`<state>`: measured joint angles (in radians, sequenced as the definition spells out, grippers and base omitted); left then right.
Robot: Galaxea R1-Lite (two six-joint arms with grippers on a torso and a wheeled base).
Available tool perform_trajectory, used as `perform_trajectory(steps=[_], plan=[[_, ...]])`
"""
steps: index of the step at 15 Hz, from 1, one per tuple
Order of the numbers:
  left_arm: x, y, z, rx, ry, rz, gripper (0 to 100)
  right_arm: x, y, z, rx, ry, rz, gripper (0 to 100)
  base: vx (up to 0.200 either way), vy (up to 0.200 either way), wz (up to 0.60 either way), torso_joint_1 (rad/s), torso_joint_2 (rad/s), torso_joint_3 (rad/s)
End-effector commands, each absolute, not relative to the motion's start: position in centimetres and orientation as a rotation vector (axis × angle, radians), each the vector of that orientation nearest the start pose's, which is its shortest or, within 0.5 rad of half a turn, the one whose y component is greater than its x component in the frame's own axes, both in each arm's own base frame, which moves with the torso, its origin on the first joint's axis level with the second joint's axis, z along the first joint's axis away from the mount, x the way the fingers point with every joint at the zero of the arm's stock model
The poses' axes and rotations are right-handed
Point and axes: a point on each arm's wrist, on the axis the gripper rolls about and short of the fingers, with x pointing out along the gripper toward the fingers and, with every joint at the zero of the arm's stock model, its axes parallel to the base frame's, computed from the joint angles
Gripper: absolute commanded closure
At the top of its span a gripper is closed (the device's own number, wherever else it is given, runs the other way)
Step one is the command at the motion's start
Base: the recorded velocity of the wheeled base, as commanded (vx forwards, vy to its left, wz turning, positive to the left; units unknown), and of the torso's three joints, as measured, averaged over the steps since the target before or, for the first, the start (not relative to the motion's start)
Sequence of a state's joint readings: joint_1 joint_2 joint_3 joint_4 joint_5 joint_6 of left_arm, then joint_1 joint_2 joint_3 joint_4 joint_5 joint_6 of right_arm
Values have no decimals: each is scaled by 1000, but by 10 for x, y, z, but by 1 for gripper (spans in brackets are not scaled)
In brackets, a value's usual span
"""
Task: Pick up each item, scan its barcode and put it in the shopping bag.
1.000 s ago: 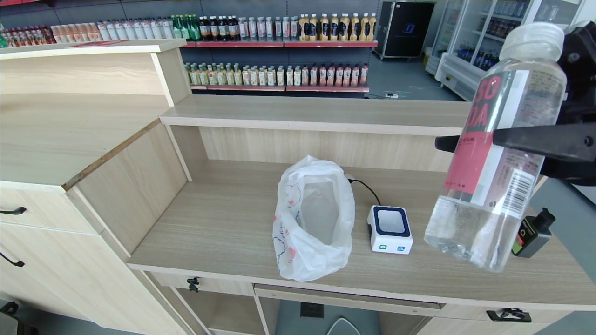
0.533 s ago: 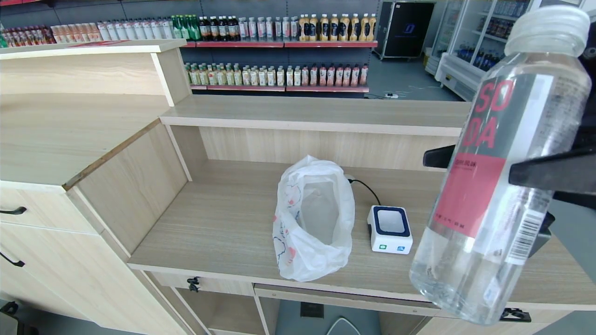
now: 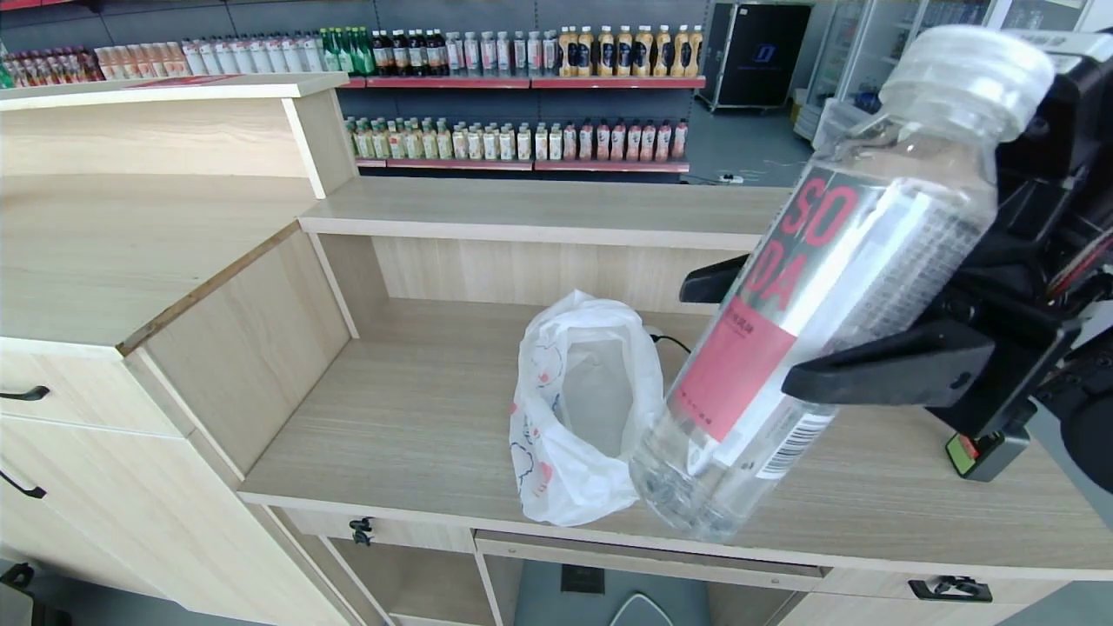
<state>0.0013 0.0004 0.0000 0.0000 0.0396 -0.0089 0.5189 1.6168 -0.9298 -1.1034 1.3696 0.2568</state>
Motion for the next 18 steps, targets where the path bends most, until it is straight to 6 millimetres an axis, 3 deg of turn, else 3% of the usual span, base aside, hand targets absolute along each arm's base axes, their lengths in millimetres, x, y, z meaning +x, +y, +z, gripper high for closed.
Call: perform_trajectory(steps=[1, 2, 5, 10, 18], plan=[[-23, 1, 75, -9, 0, 41, 0, 241, 151, 278, -34, -229, 1797, 100, 0, 0, 0, 0, 0, 0], [-23, 1, 75, -9, 0, 41, 0, 244, 158, 279, -6, -271, 1576, 100, 0, 0, 0, 0, 0, 0], [-23, 1, 75, -9, 0, 41, 0, 225, 185, 282, 48, -218, 1225, 100, 0, 0, 0, 0, 0, 0], [-23, 1, 75, -9, 0, 41, 0, 196, 210, 280, 243, -58, 1266, 100, 0, 0, 0, 0, 0, 0], [-23, 1, 75, -9, 0, 41, 0, 189, 216, 280, 220, -48, 1270, 100, 0, 0, 0, 0, 0, 0]])
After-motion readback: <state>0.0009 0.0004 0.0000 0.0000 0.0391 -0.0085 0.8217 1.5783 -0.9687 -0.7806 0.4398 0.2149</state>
